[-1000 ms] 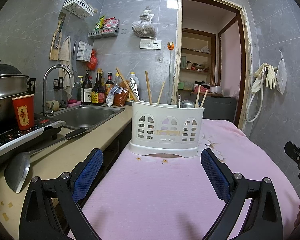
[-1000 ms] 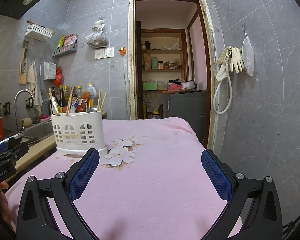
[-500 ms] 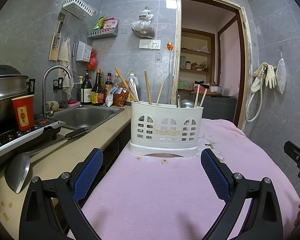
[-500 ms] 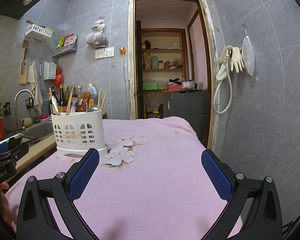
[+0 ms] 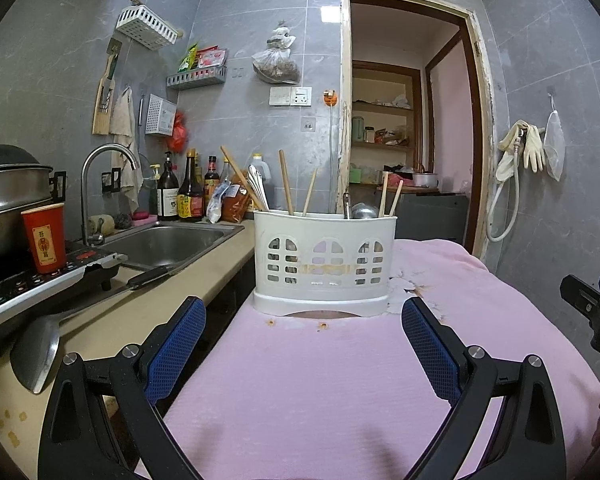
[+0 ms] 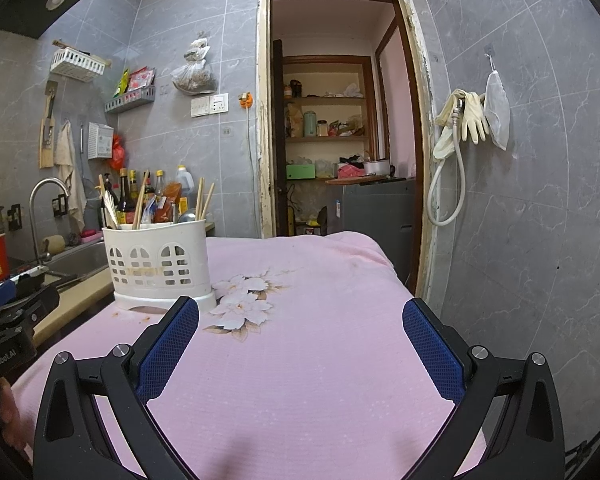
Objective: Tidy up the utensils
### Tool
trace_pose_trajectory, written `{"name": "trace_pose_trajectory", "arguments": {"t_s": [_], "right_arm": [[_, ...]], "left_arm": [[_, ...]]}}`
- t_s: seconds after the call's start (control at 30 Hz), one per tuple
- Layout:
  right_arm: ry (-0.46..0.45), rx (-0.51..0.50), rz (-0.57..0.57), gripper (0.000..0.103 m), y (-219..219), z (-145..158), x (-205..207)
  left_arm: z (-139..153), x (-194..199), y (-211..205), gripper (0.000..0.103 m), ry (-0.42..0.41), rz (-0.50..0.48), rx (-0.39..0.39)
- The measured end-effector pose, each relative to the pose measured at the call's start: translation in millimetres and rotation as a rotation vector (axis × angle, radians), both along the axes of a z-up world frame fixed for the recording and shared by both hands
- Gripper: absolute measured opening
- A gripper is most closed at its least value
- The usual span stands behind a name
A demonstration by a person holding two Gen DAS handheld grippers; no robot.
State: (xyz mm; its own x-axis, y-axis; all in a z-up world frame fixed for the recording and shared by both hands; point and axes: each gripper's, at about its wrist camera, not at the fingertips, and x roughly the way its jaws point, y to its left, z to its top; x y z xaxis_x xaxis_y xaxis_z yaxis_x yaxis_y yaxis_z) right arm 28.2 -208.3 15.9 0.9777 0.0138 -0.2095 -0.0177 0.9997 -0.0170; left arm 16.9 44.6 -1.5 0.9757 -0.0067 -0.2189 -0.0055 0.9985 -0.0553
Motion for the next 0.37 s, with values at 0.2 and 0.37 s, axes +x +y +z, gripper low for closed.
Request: {"name": "trace_pose_trajectory", "arguments": {"t_s": [0.2, 0.37], "right_arm": [[0.000, 0.000, 0.002, 0.103, 1.0, -0.6, -0.3], [0.000, 0.000, 0.001, 0.103, 1.0, -0.5, -0.2]], "left_arm": [[-0.9, 1.1, -0.8, 0.096, 0.005, 0.002, 0.010], [-1.2, 1.2, -0.6, 0.096, 0.006, 0.002, 0.006]]}}
